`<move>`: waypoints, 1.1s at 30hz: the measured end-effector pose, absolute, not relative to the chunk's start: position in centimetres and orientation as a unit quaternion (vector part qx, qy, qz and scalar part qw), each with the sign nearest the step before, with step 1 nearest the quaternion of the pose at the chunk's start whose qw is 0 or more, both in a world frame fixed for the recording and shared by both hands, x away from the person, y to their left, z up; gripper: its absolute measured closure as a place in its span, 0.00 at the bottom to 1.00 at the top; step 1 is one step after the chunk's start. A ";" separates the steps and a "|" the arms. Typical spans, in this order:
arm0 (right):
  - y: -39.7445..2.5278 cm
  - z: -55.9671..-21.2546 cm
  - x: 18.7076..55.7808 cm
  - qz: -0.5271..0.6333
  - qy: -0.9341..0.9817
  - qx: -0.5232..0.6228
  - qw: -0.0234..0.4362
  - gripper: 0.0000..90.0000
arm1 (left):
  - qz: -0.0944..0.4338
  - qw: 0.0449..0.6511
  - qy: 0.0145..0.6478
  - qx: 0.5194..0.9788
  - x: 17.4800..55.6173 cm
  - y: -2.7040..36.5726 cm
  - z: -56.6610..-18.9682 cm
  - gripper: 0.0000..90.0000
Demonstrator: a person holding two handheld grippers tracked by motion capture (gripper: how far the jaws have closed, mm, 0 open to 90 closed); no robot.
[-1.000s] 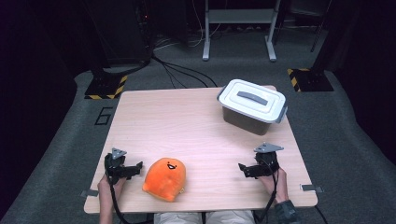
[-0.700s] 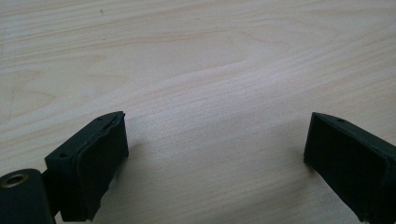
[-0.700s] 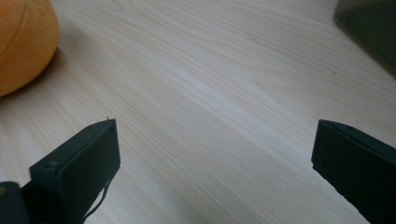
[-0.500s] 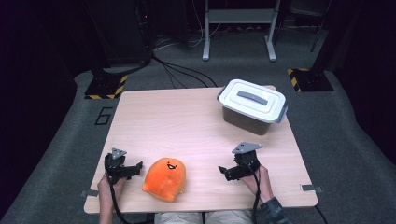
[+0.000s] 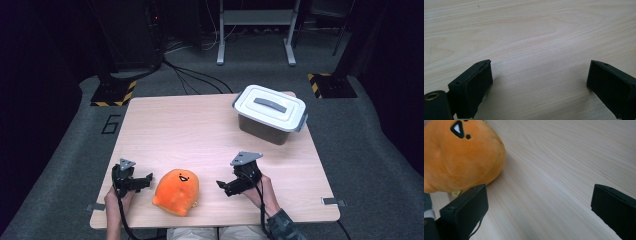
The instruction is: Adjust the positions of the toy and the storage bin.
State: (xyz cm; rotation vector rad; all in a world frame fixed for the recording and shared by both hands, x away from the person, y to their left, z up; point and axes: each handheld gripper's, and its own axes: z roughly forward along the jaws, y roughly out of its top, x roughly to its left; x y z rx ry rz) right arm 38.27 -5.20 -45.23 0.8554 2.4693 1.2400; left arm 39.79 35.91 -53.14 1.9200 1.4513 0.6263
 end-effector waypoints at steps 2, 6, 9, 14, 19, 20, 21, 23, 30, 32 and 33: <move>-4.2 -45.1 38.2 0.426 0.851 0.283 0.119 0.00 | 0.238 0.321 0.553 0.731 39.8 35.9 -53.1 0.07; -2.4 -44.9 38.1 0.423 0.859 0.267 0.110 0.00 | 0.238 0.322 0.552 0.731 39.8 35.9 -53.1 0.07; -0.9 -44.7 38.0 0.423 0.864 0.252 0.103 0.00 | 0.240 0.322 0.551 0.732 39.8 35.9 -53.1 0.07; 1.7 -44.3 37.6 0.416 0.875 0.228 0.093 0.00 | 0.239 0.322 0.551 0.731 39.8 35.9 -53.1 0.07; 4.1 -44.4 37.7 0.413 0.882 0.214 0.076 0.00 | 0.238 0.322 0.552 0.731 39.8 35.9 -53.2 0.06; 4.9 -44.6 37.8 0.411 0.884 0.212 0.070 0.00 | 0.238 0.323 0.552 0.731 39.8 35.9 -53.2 0.06; 5.3 -44.6 37.8 0.408 0.886 0.211 0.068 0.00 | 0.238 0.323 0.552 0.731 39.8 35.9 -53.2 0.06; 5.9 -44.9 38.0 0.403 0.889 0.209 0.060 0.00 | 0.238 0.323 0.552 0.731 39.8 35.9 -53.2 0.06; 7.1 -46.4 38.2 0.379 0.900 0.211 0.045 0.11 | 0.238 0.322 0.552 0.732 39.8 35.9 -53.2 0.06; 7.1 -46.9 38.2 0.374 0.899 0.220 0.054 0.22 | 0.238 0.322 0.551 0.732 39.8 35.9 -53.2 0.06; 7.1 -46.9 38.2 0.374 0.899 0.220 0.054 0.22 | 0.238 0.322 0.551 0.732 39.8 35.9 -53.2 0.06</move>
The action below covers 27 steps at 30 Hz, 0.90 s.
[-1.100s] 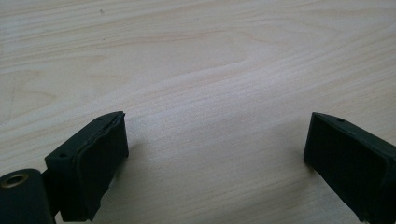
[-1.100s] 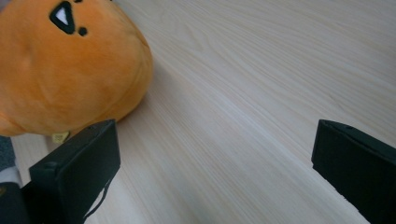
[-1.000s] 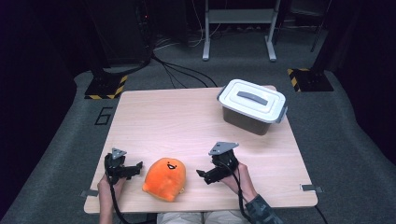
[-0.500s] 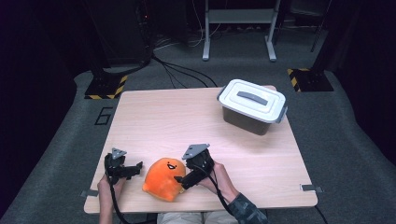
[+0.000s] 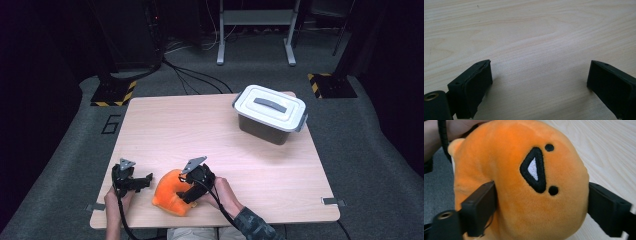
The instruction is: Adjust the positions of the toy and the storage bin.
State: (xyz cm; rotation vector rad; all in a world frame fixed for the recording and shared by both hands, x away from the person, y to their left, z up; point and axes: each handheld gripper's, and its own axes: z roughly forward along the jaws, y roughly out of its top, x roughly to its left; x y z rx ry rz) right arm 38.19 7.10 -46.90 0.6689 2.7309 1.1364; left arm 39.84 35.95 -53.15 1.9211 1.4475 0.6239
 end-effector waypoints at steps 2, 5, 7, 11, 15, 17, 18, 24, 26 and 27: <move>6.8 -47.2 38.4 0.379 0.897 0.223 0.050 0.30 | 0.238 0.322 0.551 0.732 39.8 35.9 -53.2 0.06; 6.2 -47.6 38.7 0.392 0.891 0.226 0.034 0.44 | 0.238 0.322 0.551 0.732 39.8 35.9 -53.2 0.06; 5.9 -47.7 38.7 0.399 0.889 0.223 0.034 0.52 | 0.238 0.322 0.551 0.732 39.8 35.9 -53.2 0.06; 5.7 -47.6 38.1 0.424 0.881 0.208 0.036 0.63 | 0.238 0.322 0.551 0.732 39.8 35.9 -53.2 0.06; 5.3 -47.6 37.8 0.438 0.874 0.206 0.034 0.65 | 0.238 0.322 0.551 0.732 39.8 35.9 -53.2 0.06; 4.8 -47.5 37.8 0.450 0.868 0.209 0.028 0.65 | 0.238 0.322 0.551 0.732 39.8 35.9 -53.2 0.06; 4.8 -47.5 37.8 0.450 0.868 0.209 0.028 0.65 | 0.238 0.322 0.551 0.732 39.8 35.9 -53.2 0.06; 3.6 -46.5 37.7 0.464 0.858 0.216 0.042 0.65 | 0.238 0.322 0.551 0.732 39.8 35.9 -53.2 0.06; 2.8 -46.1 37.7 0.467 0.853 0.225 0.049 0.65 | 0.238 0.322 0.551 0.732 39.8 35.9 -53.2 0.06; 2.8 -46.1 37.7 0.467 0.853 0.225 0.049 0.65 | 0.238 0.322 0.551 0.732 39.8 35.9 -53.2 0.06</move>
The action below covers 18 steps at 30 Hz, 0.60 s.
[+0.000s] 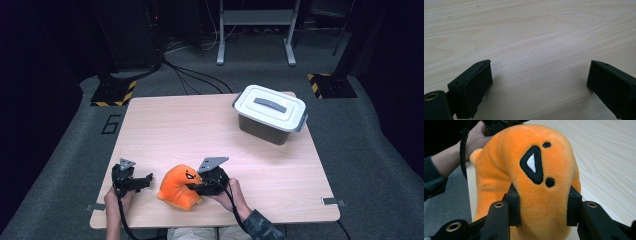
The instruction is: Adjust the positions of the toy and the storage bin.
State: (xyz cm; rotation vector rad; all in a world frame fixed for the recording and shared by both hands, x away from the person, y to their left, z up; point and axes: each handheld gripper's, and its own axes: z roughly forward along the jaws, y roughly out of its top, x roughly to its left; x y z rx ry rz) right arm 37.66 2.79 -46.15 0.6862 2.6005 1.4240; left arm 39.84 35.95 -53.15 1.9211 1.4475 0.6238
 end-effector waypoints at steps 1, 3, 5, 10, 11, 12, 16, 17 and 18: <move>2.5 -46.0 37.6 0.466 0.854 0.227 0.055 0.65 | 0.238 0.322 0.551 0.732 39.8 35.9 -53.2 0.06; 1.8 -45.9 37.8 0.465 0.854 0.226 0.062 0.65 | 0.238 0.323 0.551 0.732 39.8 35.9 -53.2 0.06; 0.8 -45.9 37.8 0.465 0.850 0.238 0.065 0.65 | 0.237 0.322 0.552 0.732 39.8 35.9 -53.1 0.06; -0.9 -45.6 37.9 0.463 0.846 0.252 0.081 0.64 | 0.238 0.322 0.551 0.732 39.8 35.9 -53.2 0.06; -0.9 -45.6 37.9 0.463 0.846 0.252 0.081 0.64 | 0.238 0.322 0.551 0.732 39.8 35.9 -53.2 0.06; -1.7 -45.5 38.0 0.464 0.843 0.259 0.085 0.64 | 0.238 0.322 0.552 0.732 39.8 35.9 -53.1 0.06; -2.6 -45.4 38.1 0.464 0.839 0.268 0.092 0.64 | 0.238 0.322 0.551 0.732 39.8 35.9 -53.1 0.06; -3.2 -45.3 38.2 0.463 0.838 0.272 0.097 0.64 | 0.238 0.322 0.551 0.732 39.8 35.9 -53.2 0.06; -3.5 -45.3 38.2 0.462 0.838 0.274 0.098 0.64 | 0.238 0.322 0.552 0.732 39.8 35.9 -53.1 0.06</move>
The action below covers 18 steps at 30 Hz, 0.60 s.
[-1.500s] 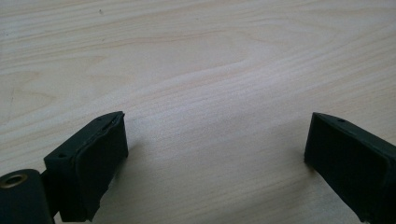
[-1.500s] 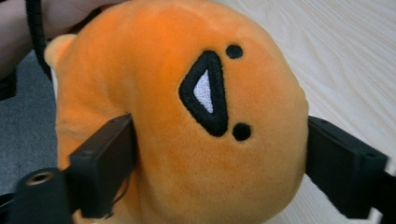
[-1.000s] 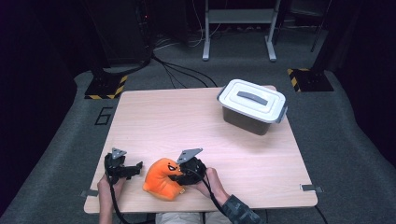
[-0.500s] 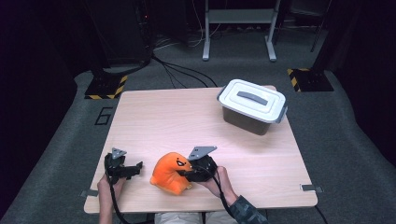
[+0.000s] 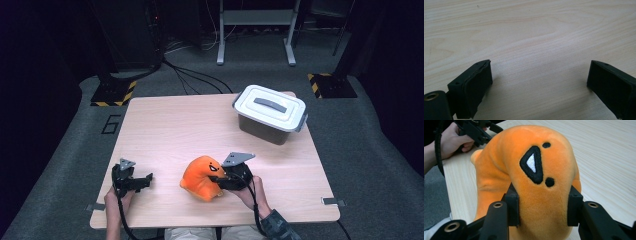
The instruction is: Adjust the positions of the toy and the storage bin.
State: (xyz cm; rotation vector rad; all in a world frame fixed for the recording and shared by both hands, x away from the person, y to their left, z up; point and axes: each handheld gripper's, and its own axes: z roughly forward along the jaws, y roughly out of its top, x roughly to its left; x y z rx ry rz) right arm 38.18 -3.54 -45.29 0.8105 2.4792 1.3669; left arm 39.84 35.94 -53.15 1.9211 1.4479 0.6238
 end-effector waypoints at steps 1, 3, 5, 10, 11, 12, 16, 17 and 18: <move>-3.5 -45.3 38.2 0.462 0.838 0.274 0.098 0.64 | 0.238 0.322 0.552 0.732 39.8 35.9 -53.1 0.06; -4.1 -45.2 38.1 0.461 0.836 0.281 0.101 0.64 | 0.238 0.322 0.552 0.732 39.8 35.9 -53.1 0.06; -4.7 -45.2 38.2 0.460 0.835 0.283 0.106 0.64 | 0.238 0.322 0.551 0.732 39.8 35.9 -53.2 0.06; -6.2 -45.3 38.2 0.457 0.830 0.299 0.115 0.63 | 0.238 0.322 0.552 0.732 39.8 35.9 -53.1 0.06; -6.6 -45.3 38.2 0.456 0.829 0.301 0.118 0.63 | 0.238 0.322 0.552 0.732 39.8 35.9 -53.1 0.06; -6.8 -45.3 38.1 0.455 0.828 0.306 0.117 0.63 | 0.238 0.322 0.552 0.732 39.8 35.9 -53.2 0.06; -8.3 -45.5 38.2 0.448 0.826 0.319 0.126 0.63 | 0.238 0.322 0.551 0.732 39.8 35.9 -53.1 0.06; -8.7 -45.6 38.3 0.446 0.825 0.322 0.128 0.63 | 0.238 0.322 0.552 0.732 39.8 35.9 -53.2 0.06; -9.1 -45.6 38.3 0.445 0.824 0.327 0.129 0.63 | 0.238 0.322 0.552 0.732 39.8 35.9 -53.2 0.06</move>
